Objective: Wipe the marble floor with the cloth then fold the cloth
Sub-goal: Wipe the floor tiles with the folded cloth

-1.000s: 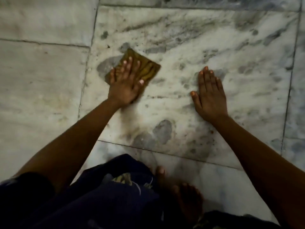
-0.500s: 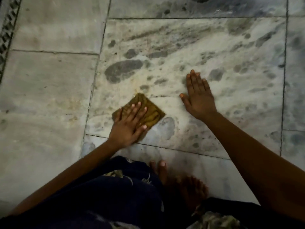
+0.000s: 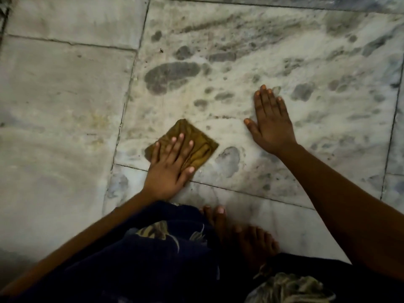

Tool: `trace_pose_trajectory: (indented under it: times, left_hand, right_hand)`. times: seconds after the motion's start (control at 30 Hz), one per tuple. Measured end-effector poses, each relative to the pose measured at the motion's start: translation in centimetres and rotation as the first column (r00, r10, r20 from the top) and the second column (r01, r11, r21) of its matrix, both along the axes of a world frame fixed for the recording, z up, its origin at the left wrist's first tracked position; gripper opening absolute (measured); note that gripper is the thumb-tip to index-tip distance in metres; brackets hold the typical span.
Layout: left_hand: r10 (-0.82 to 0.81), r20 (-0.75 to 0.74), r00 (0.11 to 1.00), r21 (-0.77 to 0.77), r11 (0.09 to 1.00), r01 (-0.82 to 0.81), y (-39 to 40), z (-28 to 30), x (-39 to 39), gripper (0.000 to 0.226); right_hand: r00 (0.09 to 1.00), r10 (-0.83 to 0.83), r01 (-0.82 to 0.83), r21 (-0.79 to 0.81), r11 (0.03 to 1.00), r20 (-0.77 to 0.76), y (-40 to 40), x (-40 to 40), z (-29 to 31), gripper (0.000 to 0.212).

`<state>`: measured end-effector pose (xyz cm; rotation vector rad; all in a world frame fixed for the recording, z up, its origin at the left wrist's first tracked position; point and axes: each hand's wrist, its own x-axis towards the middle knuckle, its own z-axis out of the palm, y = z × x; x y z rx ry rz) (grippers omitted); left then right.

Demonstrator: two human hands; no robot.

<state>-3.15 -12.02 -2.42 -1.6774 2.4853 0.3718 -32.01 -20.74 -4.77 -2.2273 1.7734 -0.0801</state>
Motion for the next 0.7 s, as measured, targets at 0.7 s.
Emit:
trace_pose_trajectory:
  times: [0.7]
  left_hand:
    - [-0.042, 0.062, 0.997, 0.025, 0.999, 0.04, 2.8, 0.3, 3.4, 0.06]
  right_hand:
    - [1.0, -0.004, 0.003, -0.022, 1.0, -0.014, 0.1, 0.1, -0.2, 0.076]
